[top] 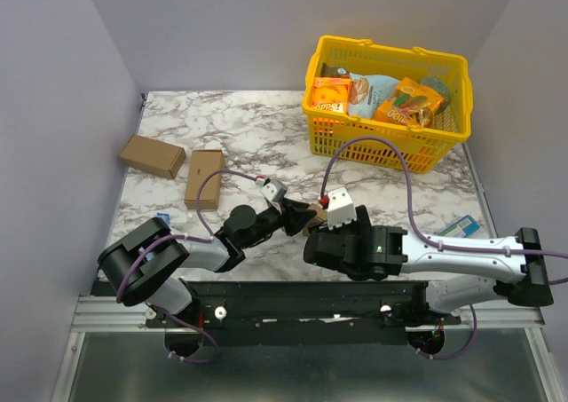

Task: Fold the paper box

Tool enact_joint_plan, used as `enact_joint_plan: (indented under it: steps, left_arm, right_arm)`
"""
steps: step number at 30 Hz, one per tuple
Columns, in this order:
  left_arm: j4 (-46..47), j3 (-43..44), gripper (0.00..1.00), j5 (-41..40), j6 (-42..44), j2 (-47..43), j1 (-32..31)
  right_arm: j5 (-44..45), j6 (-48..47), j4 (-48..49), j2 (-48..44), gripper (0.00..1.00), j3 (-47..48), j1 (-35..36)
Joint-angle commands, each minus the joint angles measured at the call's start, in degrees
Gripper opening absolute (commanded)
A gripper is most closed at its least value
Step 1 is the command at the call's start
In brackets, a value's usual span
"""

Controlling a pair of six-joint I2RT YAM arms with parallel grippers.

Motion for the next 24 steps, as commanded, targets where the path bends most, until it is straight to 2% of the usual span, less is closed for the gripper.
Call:
enact_joint_plan:
  steps: [1, 6, 10, 17, 24]
  left_arm:
    - [-8.88, -3.95, 0.42, -1.02, 3.40, 2.98, -1.06]
    - [-9.14, -4.30, 0.42, -1.55, 4.01, 2.63, -1.32]
    - [-9.40, -4.48, 0.42, -1.90, 4.19, 2.37, -1.59]
    - [-11.50, -4.83, 0.42, -3.22, 4.80, -0.61, -1.85]
    - [-13.88, -4.57, 0.42, -3.83, 5.68, -2.55, -1.94]
  right_arm:
    - [-5.55, -13.26, 11.61, -3.99, 0.94, -4.13, -3.14]
    - [-5.11, -18.19, 12.41, -4.35, 0.96, -5.89, -7.17]
    - [-9.76, -25.04, 17.85, -5.58, 0.94, -8.09, -9.56]
    - [-12.85, -28.22, 19.88, -2.33, 0.65, -9.41, -9.82]
    - [-11.88, -29.09, 20.58, -1.01, 0.55, -9.94, -9.82]
